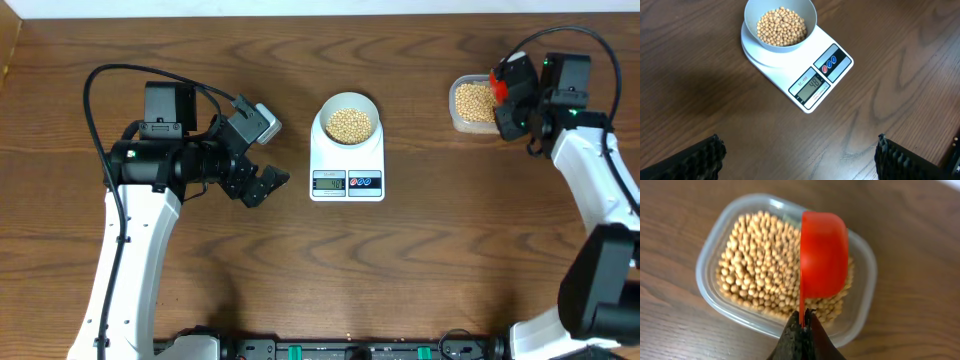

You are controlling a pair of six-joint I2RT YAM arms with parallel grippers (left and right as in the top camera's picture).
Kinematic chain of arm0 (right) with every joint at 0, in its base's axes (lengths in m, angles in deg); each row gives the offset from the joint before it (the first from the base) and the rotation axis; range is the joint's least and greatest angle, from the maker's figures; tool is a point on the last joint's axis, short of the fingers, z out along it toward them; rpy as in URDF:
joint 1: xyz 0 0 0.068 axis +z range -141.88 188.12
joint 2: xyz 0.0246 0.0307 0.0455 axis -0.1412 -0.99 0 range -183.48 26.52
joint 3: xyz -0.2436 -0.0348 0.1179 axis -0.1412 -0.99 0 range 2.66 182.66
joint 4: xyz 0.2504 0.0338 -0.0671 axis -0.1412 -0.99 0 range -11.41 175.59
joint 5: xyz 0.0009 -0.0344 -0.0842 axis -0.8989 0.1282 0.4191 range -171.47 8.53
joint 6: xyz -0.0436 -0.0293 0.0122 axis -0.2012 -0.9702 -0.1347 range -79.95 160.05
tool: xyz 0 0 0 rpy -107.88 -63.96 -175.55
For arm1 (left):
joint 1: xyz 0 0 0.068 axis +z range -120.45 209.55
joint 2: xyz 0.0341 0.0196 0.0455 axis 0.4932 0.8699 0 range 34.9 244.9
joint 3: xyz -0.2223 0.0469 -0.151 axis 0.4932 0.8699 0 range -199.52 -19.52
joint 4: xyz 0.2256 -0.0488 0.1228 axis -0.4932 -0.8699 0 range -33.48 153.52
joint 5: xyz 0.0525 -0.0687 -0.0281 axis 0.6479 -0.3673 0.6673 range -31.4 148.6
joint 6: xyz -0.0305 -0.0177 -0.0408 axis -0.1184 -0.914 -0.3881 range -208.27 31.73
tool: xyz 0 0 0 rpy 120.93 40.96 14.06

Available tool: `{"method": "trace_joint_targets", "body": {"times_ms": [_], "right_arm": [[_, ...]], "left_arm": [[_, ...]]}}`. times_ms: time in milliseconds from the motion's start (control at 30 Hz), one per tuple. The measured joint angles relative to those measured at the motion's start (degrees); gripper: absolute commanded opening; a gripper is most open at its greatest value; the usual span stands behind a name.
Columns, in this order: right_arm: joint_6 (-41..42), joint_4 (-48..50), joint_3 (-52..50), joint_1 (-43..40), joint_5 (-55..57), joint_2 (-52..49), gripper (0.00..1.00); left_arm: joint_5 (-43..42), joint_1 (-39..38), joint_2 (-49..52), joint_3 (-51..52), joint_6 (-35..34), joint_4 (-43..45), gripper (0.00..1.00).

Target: Scoop item into bowl and weigh 50g on scale

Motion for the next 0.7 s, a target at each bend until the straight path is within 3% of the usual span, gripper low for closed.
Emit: {"method": "trace_joint_targets", "body": {"times_ms": [700], "right_arm": [[2.1, -4.31, -0.02, 0.31, -8.52, -0.59, 0.01]], "left_arm": [[0.0, 0.0, 0.0, -0.02, 0.0, 0.0, 0.98]]}}
